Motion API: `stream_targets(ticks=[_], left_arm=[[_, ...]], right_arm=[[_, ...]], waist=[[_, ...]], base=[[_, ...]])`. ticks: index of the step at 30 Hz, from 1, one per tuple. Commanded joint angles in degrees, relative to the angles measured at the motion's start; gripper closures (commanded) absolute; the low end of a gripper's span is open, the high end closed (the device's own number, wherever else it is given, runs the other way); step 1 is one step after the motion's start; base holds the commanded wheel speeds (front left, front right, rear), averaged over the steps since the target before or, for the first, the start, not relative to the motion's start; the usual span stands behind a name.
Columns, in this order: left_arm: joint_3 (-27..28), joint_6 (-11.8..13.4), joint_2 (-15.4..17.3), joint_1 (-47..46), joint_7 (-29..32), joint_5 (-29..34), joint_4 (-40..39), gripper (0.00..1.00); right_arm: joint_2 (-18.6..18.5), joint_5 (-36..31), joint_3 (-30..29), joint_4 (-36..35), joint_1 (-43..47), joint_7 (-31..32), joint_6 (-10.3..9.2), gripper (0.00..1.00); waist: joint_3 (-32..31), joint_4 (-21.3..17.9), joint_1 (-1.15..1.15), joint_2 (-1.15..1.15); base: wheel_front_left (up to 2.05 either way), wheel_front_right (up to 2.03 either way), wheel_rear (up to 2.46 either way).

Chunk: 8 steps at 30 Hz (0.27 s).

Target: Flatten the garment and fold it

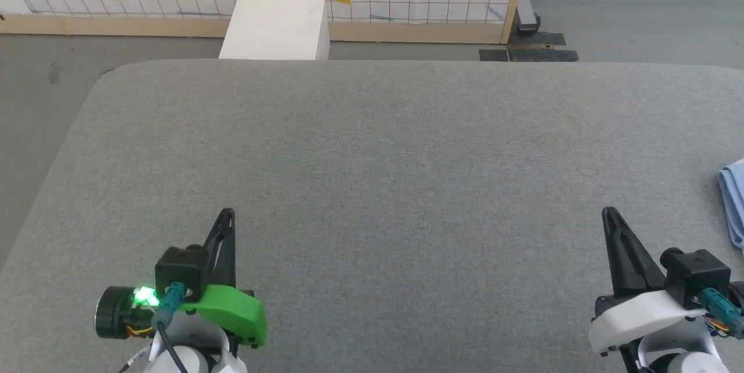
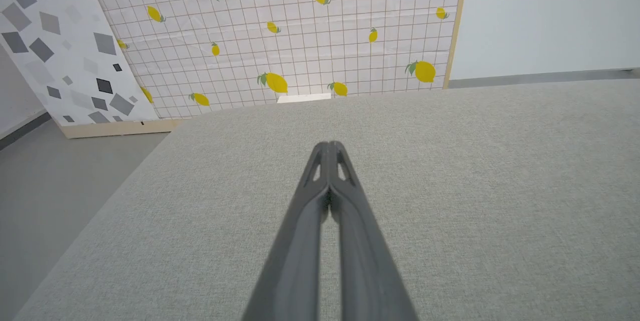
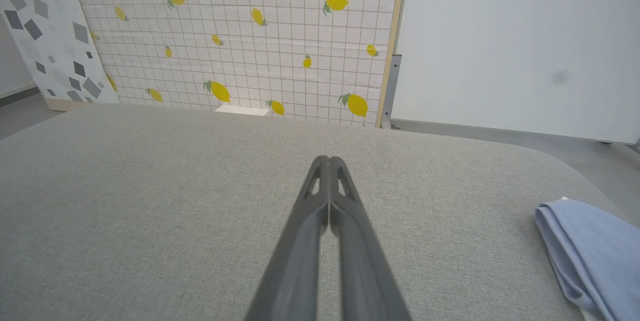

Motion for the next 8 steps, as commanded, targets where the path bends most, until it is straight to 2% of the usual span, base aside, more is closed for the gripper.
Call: stream_targets(ticks=[1, 8], left_arm=[[0.65, -0.48, -0.67, 1.05, 0.27, 0.71, -0.34, 1.0], [1.93, -1.11, -1.69, 1.29, 0.9, 1.75, -0.6, 1.0]], right_arm=[[0.22, -0.54, 0.27, -0.01, -0.8, 0.26, -0.05, 1.0], [0.3, -0.71, 0.69, -0.01, -0.91, 0.74, -0.06, 1.0]], waist=[[-0.03, 0.02, 0.0, 0.0], [-0.19, 0.09, 0.0, 0.0]], base=[[0.0, 0.0, 0.0], [0.0, 0.0, 0.0]])
